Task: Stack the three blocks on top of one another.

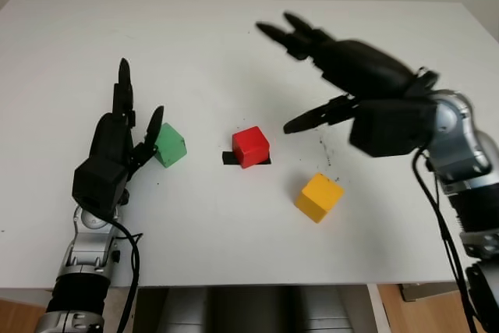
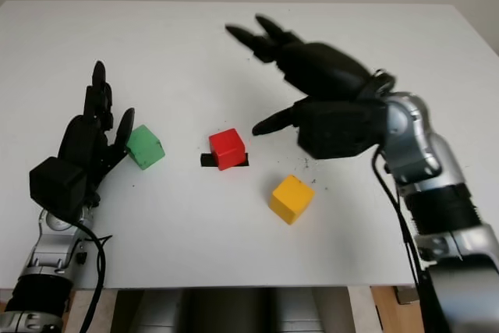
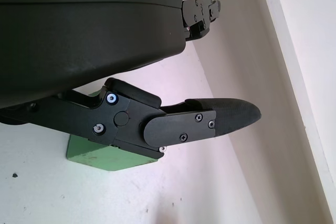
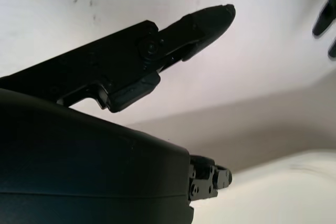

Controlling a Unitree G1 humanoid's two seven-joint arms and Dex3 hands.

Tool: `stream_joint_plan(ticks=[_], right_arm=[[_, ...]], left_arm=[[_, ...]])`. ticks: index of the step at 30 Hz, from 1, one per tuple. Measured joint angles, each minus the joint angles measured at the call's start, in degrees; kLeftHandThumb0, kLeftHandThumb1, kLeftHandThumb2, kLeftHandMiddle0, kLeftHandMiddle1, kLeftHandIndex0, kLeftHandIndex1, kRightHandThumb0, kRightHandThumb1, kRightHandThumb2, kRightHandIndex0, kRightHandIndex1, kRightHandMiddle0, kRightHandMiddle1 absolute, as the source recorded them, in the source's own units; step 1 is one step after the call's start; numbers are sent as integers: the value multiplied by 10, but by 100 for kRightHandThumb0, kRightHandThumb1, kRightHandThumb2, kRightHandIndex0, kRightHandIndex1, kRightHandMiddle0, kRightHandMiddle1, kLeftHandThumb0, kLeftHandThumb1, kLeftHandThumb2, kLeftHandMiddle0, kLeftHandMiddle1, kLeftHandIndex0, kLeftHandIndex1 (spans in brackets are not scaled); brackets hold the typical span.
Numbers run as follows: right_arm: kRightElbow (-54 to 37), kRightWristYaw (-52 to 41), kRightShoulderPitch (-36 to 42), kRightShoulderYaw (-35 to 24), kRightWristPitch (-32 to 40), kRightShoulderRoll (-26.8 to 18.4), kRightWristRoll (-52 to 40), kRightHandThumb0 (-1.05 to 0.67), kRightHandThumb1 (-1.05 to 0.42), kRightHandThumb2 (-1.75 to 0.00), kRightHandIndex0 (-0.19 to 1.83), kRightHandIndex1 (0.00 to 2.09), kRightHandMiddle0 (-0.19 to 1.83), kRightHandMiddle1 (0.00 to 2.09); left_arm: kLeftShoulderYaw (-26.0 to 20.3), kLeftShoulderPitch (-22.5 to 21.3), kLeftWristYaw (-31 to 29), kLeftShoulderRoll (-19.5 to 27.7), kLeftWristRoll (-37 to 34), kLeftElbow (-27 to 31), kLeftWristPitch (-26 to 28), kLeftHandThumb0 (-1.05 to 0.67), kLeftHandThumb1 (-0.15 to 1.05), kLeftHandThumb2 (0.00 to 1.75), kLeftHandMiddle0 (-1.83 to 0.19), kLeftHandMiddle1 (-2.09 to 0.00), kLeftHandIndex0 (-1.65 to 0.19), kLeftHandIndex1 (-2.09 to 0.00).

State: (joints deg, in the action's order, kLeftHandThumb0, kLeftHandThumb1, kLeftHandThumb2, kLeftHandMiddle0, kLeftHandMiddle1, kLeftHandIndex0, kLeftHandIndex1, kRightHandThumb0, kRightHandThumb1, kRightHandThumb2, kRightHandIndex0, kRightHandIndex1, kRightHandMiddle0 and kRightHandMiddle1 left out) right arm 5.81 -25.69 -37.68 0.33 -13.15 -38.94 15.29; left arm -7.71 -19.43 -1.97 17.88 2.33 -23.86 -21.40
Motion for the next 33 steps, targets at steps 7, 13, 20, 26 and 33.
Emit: stream_joint_plan(ticks=[7, 13, 20, 26, 33], right_arm=[[-103, -78, 79, -76, 11, -102, -36, -63, -85, -6, 23, 10, 40, 16], [-174, -147, 110, -85, -7, -174, -43, -66, -86, -6, 17, 5, 45, 13], [-167, -128, 114, -71, -152, -186, 5, -66, -84, -5, 13, 4, 53, 13], [-157, -135, 105, -26, -163, -185, 41, -62, -85, -6, 7, 3, 47, 7], [-132, -136, 77, 17, -184, -179, 46, -62, -84, -5, 5, 4, 47, 6]], left_arm=[[0, -1, -9, 0, -5, -1, -2, -73, 105, 54, 18, -5, 19, -4], [0, -2, -11, 1, -4, -4, 0, -75, 105, 53, 18, -5, 19, -4], [1, -3, -19, 1, -5, -5, 6, -75, 105, 54, 19, -4, 19, -3], [1, -5, -22, 1, -8, -5, 10, -74, 105, 53, 19, -5, 19, -4], [1, -5, -23, 0, -11, -4, 13, -76, 105, 52, 19, -5, 19, -4]])
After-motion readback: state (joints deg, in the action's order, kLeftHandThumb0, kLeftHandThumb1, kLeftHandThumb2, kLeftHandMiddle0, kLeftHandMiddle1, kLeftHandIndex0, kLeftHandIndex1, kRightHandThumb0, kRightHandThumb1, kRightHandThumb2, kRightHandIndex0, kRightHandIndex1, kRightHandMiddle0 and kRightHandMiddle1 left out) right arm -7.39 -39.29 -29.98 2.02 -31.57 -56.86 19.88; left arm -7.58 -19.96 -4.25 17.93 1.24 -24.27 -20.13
